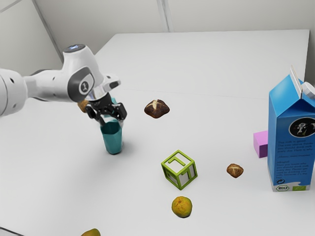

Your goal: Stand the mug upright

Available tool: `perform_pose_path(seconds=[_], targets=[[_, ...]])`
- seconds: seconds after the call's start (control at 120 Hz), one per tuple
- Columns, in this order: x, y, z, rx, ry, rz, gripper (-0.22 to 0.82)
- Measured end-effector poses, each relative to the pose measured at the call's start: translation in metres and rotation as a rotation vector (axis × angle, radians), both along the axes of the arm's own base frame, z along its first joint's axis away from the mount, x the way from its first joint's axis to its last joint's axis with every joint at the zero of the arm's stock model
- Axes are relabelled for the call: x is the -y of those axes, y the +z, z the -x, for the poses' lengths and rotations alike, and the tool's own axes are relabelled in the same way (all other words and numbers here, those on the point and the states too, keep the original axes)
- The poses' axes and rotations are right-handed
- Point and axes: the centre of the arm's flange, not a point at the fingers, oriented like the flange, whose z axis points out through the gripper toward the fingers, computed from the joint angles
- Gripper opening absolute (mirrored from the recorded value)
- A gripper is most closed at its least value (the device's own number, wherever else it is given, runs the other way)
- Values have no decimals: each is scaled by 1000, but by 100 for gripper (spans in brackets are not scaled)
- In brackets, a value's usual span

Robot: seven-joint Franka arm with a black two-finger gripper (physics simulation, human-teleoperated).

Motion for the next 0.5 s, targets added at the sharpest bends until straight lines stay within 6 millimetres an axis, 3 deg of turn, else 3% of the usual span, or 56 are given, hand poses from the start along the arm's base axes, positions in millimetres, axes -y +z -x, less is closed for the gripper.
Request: perform_pose_path(seconds=[0.175,0.5], targets=[[15,28,-1,27,-21,-3,56],[2,110,-20,76,-32,-45,60]])
